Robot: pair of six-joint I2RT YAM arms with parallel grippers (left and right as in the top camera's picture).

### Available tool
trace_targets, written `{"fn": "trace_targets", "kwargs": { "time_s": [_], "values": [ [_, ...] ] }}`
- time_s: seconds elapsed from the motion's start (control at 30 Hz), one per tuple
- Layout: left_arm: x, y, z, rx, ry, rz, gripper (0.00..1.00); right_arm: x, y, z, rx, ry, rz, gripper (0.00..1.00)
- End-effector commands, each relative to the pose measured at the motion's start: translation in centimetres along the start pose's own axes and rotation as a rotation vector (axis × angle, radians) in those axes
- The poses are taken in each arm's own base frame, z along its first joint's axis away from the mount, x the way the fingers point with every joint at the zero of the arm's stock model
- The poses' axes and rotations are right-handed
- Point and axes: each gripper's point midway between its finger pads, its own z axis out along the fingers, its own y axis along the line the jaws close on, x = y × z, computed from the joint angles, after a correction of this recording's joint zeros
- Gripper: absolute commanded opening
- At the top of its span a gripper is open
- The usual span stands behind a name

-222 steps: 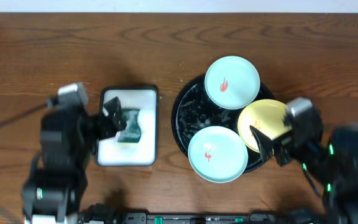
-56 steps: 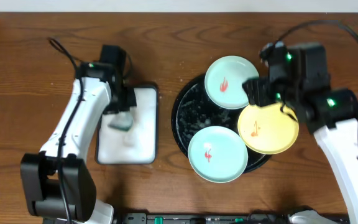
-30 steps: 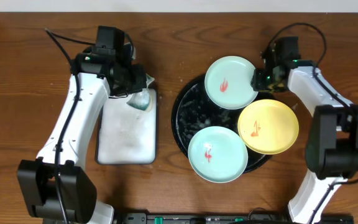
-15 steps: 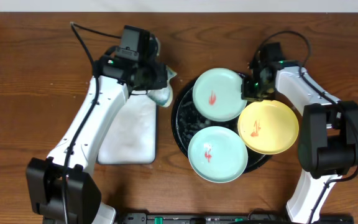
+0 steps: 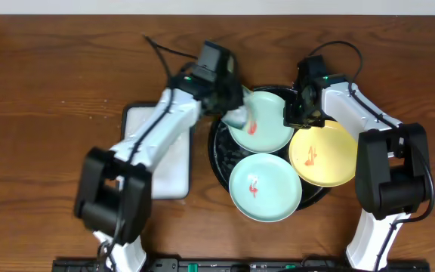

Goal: Clean dirty plates on tray and stack at the side
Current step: 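Lift the sponge with the left gripper and carry it toward the back pale green plate, then hold the back plate with the right gripper and scrub it with the sponge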

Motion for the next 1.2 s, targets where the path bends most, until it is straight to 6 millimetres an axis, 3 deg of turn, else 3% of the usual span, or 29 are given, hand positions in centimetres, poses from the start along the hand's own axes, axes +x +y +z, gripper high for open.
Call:
{"fn": "trace_targets", "kwargs": {
  "time_s": [0.0,0.17,0.3,0.37,0.43,0.53,0.67,0.83,0.97,1.17],
  "values": [
    [2.3,-2.0,3.0,0.032,0.072,-0.081,0.08,0.1,-0.6,-0.1,0.049,-0.01,0.02,0.01],
    [4.3,-0.7,7.2,-0.01,0.131,-0.112,0.08,0.1,-0.5,-0.1,0.047,-0.008,0.019,0.01],
    [4.5,2.6,9.2,-0.105,0.132,-0.071,0.07,0.2,-0.4,0.0,0.046,-0.004,0.018,0.01],
    [3.7,6.7,8.5,-0.288,0.085,-0.052,0.08,0.3,-0.5,0.0,0.048,0.0,0.018,0.01],
    [2.7,8.5,7.5,-0.373,0.042,-0.043,0.07,0.5,-0.5,0.0,0.05,0.007,0.019,0.01],
    [0.7,9.3,6.2,-0.414,-0.017,0.009,0.07,0.7,-0.6,-0.1,0.053,0.014,0.02,0.01],
    [-1.2,9.0,5.0,-0.453,-0.074,0.06,0.07,0.7,-0.6,-0.1,0.054,0.016,0.02,0.01],
    [-1.0,6.1,6.2,-0.361,-0.086,0.079,0.07,0.7,-0.6,-0.1,0.054,0.016,0.02,0.01],
    [0.9,4.0,8.4,-0.293,-0.06,-0.002,0.08,0.7,-0.6,-0.1,0.054,0.016,0.019,0.01],
    [6.0,0.0,12.8,-0.09,0.122,-0.093,0.07,0.8,-0.6,-0.1,0.055,0.02,0.019,0.01]
  ]
}}
